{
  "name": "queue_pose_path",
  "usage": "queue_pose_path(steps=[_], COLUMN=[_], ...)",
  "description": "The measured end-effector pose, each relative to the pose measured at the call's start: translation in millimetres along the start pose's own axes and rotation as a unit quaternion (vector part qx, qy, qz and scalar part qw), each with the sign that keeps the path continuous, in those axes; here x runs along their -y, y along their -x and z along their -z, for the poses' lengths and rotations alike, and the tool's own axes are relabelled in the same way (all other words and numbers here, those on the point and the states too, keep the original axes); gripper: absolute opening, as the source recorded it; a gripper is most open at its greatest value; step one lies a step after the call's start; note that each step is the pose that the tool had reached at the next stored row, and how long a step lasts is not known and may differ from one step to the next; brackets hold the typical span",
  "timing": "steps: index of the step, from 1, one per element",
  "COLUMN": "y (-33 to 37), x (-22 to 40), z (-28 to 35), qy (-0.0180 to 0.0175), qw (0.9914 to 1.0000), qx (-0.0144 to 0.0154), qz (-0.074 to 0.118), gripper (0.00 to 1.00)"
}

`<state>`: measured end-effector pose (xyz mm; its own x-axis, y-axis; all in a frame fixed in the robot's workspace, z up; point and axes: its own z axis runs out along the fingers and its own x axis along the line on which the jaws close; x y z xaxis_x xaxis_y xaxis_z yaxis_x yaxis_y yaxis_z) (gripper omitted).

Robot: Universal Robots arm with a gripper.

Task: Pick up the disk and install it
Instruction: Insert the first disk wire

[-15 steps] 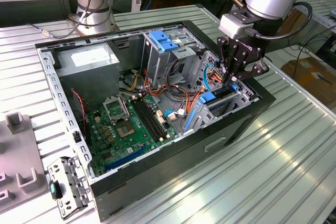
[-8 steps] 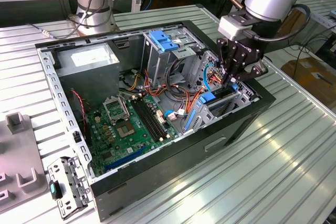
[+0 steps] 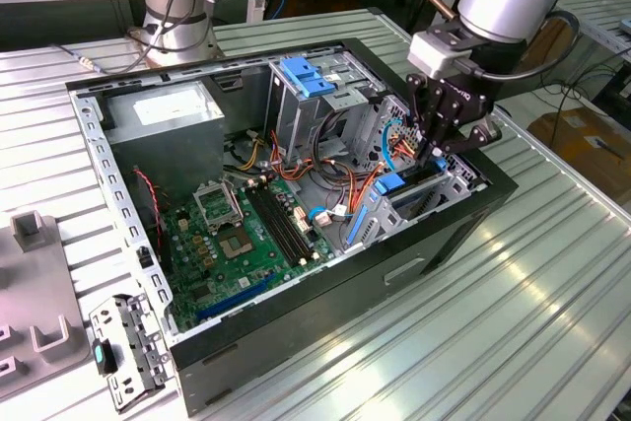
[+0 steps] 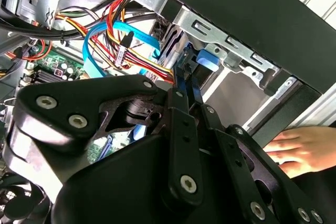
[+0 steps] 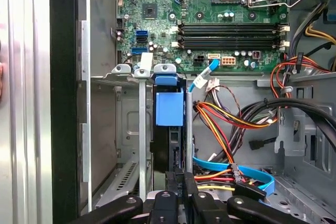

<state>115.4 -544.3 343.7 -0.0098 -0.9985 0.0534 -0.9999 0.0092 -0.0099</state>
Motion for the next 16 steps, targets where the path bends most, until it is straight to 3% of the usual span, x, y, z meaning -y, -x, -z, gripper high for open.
queue_pose_path(steps=[6, 14, 16], y=[0.1, 0.0, -0.2], x=[0.0, 0.0, 0.0], z=[-3.8, -4.3, -1.1], qy=[0.0, 0.0001, 0.0], qw=[1.0, 1.0, 1.0], qx=[0.001, 0.0014, 0.0012], qz=[-0.001, -0.001, -0.001], gripper=[0.17, 0.18, 0.18])
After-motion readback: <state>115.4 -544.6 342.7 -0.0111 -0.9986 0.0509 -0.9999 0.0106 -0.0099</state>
